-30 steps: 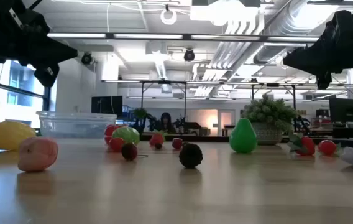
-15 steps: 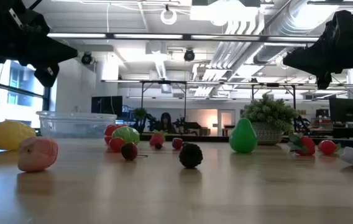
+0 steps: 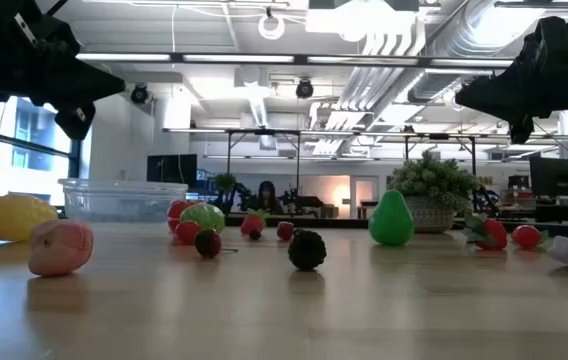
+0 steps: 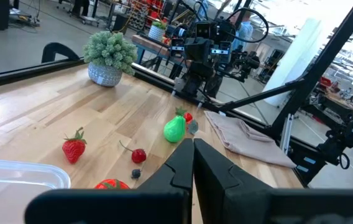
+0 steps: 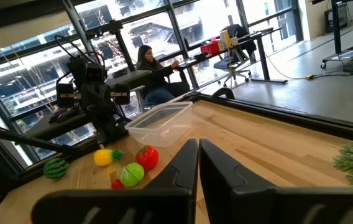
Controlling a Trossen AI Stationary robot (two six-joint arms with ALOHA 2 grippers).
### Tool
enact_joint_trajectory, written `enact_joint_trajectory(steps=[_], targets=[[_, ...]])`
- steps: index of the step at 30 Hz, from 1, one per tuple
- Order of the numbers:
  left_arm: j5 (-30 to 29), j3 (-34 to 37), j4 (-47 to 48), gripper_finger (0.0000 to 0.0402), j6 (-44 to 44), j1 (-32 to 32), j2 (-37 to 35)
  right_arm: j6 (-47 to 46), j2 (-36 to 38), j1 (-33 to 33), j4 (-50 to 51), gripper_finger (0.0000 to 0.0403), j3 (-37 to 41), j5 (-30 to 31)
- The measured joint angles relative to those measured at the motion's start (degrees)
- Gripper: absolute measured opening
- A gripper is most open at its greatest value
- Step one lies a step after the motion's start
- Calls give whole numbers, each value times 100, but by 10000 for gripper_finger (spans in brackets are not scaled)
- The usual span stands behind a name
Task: Pick and placing Produce into tupperware
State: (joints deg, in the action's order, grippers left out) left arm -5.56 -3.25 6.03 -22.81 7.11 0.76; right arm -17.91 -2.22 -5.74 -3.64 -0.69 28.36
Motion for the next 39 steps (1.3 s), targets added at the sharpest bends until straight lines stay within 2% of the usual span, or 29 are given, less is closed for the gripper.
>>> enact_joint_trajectory(steps=[33,36,39], targets=[[-74,2,-11,1,-3,0,2,0,-2,-2,0,7,0,-2],[-188,0,-25,1,-244,3,2,0,-1,-1,0,7,0,-1],[-186,2,-108,1,-910,0,2,0,0,-2,0,7,0,0]])
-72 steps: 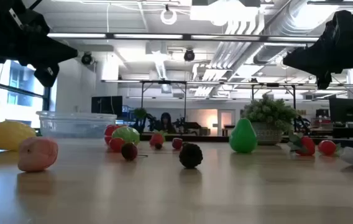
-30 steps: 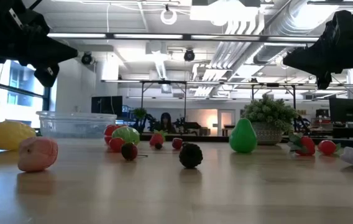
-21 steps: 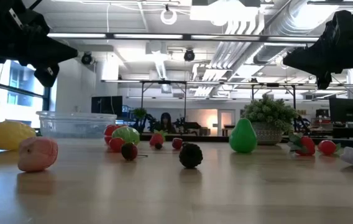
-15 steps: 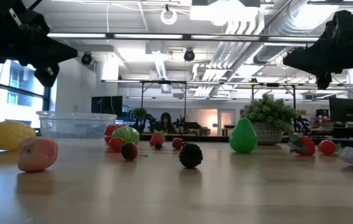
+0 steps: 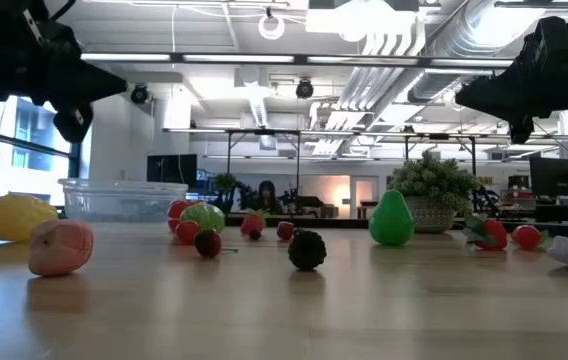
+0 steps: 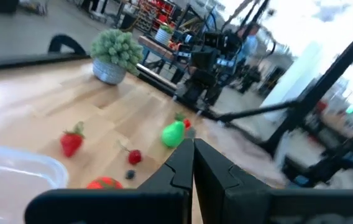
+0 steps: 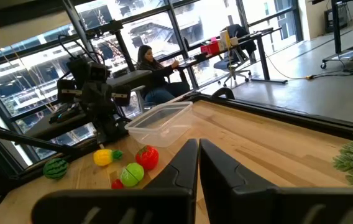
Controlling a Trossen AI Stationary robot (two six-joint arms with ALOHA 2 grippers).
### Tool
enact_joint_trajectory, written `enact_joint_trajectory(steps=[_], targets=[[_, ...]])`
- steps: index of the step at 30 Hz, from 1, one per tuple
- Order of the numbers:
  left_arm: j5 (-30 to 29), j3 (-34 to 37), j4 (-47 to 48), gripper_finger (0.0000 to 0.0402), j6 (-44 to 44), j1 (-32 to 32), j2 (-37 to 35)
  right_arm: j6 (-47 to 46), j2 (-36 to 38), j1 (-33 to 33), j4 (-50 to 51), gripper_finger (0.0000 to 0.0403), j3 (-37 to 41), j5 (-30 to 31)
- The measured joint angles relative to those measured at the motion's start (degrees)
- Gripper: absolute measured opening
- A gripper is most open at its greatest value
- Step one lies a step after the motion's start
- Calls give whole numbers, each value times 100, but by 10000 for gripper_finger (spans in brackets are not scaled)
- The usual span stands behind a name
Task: Pick and placing Produce into tupperware
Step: Move the transparent bin to the center of the table
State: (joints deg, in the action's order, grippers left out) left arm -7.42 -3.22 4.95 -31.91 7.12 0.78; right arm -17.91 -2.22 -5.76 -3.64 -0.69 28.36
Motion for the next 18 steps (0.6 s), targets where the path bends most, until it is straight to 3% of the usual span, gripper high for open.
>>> enact_joint_trajectory(steps=[4,9,13,18], targets=[[-133,-2,-128,1,-1015,1,1,0,0,1,0,7,0,-1],[-489,-2,-932,1,-2134,2,1,0,0,0,0,7,0,-1],[-669,-2,-2565,1,-1843,2,0,0,0,2,-6,7,0,0],[-692,-2,-4697,1,-334,2,0,-392,-2,2,-117,7,0,0]])
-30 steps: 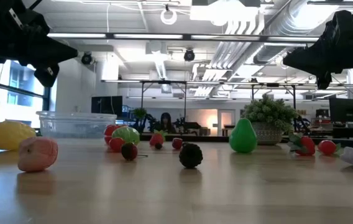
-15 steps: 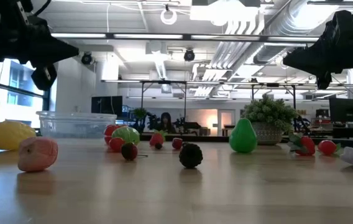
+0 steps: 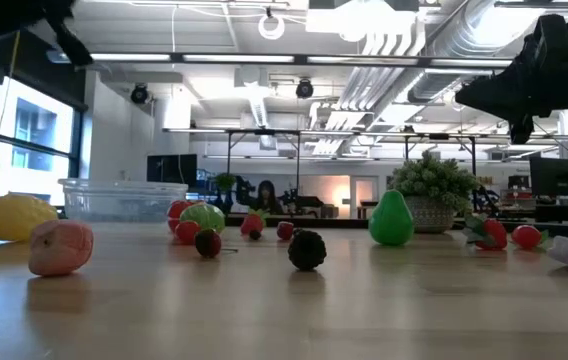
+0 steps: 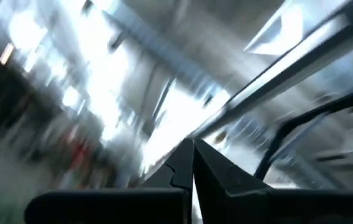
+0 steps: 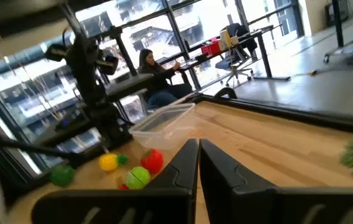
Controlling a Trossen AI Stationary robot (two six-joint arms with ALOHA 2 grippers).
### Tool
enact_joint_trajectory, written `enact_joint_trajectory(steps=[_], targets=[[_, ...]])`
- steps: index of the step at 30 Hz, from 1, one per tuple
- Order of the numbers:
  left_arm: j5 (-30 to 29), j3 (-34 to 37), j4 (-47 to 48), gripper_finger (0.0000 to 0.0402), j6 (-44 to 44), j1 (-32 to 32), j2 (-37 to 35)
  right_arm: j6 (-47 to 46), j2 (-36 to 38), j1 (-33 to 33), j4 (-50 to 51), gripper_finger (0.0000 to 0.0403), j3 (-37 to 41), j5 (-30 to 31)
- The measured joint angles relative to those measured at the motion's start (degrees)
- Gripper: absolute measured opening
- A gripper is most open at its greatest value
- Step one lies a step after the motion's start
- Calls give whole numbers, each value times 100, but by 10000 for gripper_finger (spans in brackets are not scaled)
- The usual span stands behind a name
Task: Pick and placing Produce into tupperware
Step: Move the transparent bin to the center of the table
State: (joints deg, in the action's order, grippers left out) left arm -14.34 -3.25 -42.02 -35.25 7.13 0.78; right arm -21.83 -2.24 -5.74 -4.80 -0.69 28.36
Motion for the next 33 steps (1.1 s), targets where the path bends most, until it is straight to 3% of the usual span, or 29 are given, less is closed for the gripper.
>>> enact_joint_trajectory(steps=[3,7,10,14,17,21,24,28,33], targets=[[169,-70,-542,1,616,0,0,-553,0,4,-232,7,0,28],[472,-607,63,1,1097,-1,63,-1325,0,4,-557,7,0,100],[403,-1362,1494,1,1383,-1,260,-1965,0,4,-833,7,0,291],[-310,-2679,4213,1,1374,-1,881,-2366,0,13,-1371,7,0,505],[-911,-3611,6021,1,1051,0,1650,-2049,0,67,-1984,7,0,319],[-1354,-4599,7509,1,860,5,2790,-1455,2,217,-2666,7,-88,32],[-1473,-5162,8344,1,745,5,3613,-1107,-31,381,-2136,7,-586,-40],[-1415,-5627,9331,1,416,338,4461,-703,-361,648,-553,7,-1704,-44],[-322,-5678,9724,1,437,1393,5248,-313,-1336,996,1251,7,-3352,-110]])
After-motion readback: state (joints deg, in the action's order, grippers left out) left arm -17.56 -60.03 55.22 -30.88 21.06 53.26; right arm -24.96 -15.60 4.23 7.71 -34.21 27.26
